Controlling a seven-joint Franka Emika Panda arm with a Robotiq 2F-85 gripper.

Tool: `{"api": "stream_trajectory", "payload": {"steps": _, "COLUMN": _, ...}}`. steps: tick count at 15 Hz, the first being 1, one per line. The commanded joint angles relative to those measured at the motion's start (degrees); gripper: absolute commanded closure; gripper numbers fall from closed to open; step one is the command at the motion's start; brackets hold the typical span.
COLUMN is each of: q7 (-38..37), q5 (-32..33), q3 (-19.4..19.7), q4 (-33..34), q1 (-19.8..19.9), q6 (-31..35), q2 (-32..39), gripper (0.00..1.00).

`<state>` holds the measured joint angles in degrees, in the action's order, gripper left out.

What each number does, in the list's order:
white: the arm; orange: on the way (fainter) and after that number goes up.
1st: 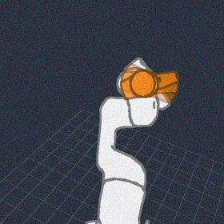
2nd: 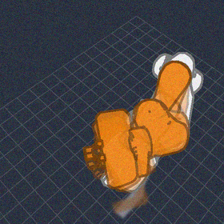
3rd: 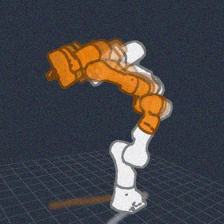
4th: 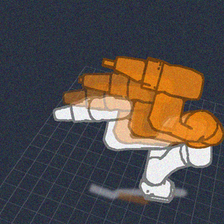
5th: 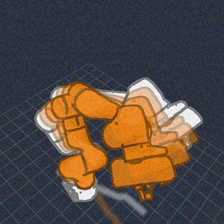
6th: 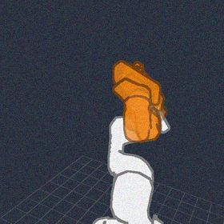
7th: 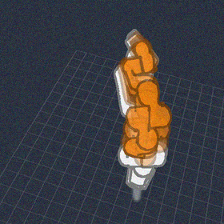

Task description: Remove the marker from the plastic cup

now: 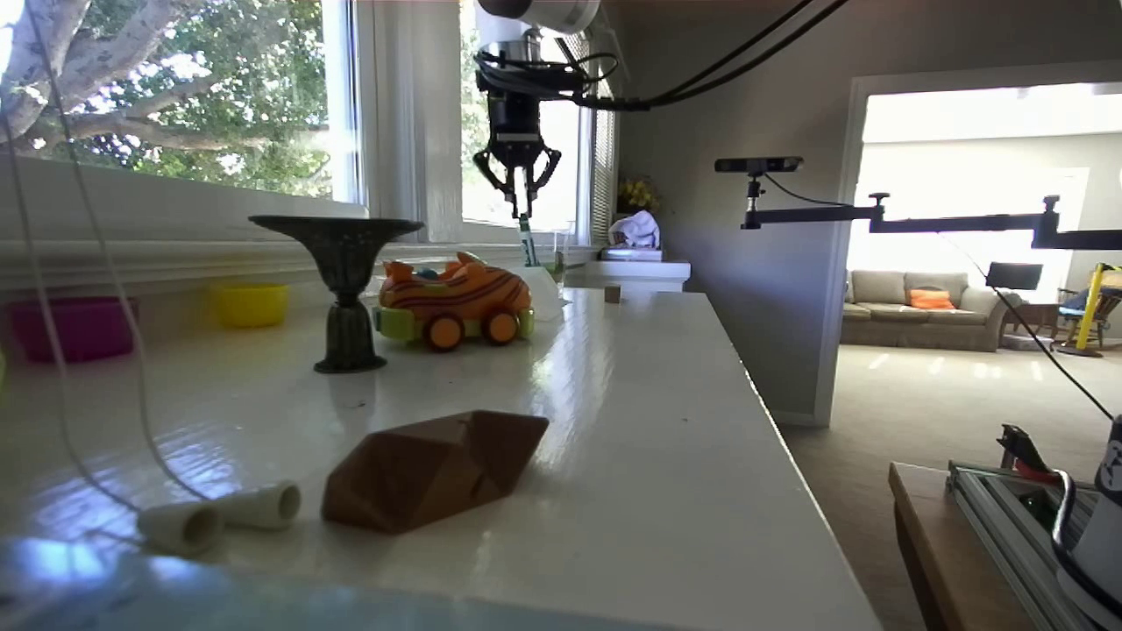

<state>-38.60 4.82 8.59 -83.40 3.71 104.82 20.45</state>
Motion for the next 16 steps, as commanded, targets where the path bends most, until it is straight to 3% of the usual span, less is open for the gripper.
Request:
{"api": "stream_trajectory", "payload": {"steps": 1, "q7": -1.43, "q5": 1.40, "q3": 0.73, "q4": 1.84, "q1": -0.69, "q6": -2.79, "q2": -0.75, "gripper": 0.95}}
{"api": "stream_trajectory", "payload": {"steps": 9, "q7": -0.66, "q5": 1.02, "q3": 0.35, "q4": 4.22, "q1": -0.72, "q6": -6.05, "q2": -3.99, "gripper": 0.95}}
{"api": "stream_trajectory", "payload": {"steps": 16, "q7": -0.43, "q5": 1.28, "q3": -1.33, "q4": 8.75, "q1": -3.89, "q6": -5.89, "q2": -8.13, "gripper": 0.95}}
